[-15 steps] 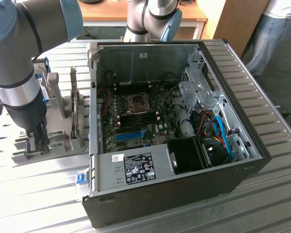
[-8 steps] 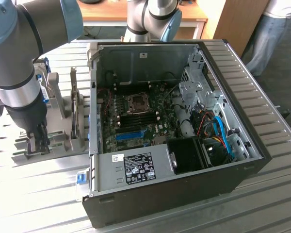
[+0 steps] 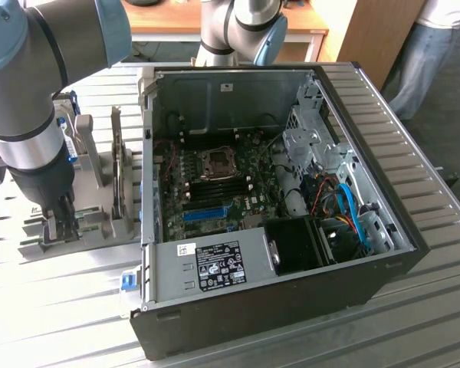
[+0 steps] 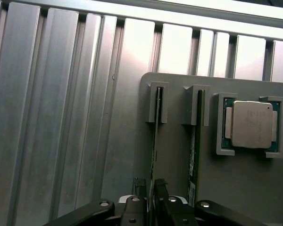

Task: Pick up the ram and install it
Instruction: 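Pick up the ram and move it above insertion slot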

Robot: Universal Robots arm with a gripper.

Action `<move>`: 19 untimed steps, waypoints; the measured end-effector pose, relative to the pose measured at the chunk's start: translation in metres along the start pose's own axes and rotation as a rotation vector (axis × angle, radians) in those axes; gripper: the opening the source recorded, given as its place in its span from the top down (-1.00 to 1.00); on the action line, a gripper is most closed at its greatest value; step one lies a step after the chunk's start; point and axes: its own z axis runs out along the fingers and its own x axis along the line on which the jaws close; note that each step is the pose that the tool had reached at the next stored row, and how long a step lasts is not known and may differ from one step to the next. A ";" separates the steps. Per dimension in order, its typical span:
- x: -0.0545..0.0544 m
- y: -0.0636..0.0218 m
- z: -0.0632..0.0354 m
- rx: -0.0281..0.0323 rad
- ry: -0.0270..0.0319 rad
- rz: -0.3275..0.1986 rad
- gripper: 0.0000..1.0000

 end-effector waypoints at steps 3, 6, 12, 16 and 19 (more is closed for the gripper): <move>0.000 0.0000 0.0000 0.0000 0.0000 0.000 0.57; -0.001 0.0000 0.0001 0.0001 -0.0001 0.000 0.57; -0.002 -0.0001 0.0001 0.0000 0.0000 0.000 0.57; -0.001 -0.0001 0.0000 0.0000 0.0000 0.000 0.57; -0.001 -0.0001 0.0001 0.0001 0.0000 0.000 0.57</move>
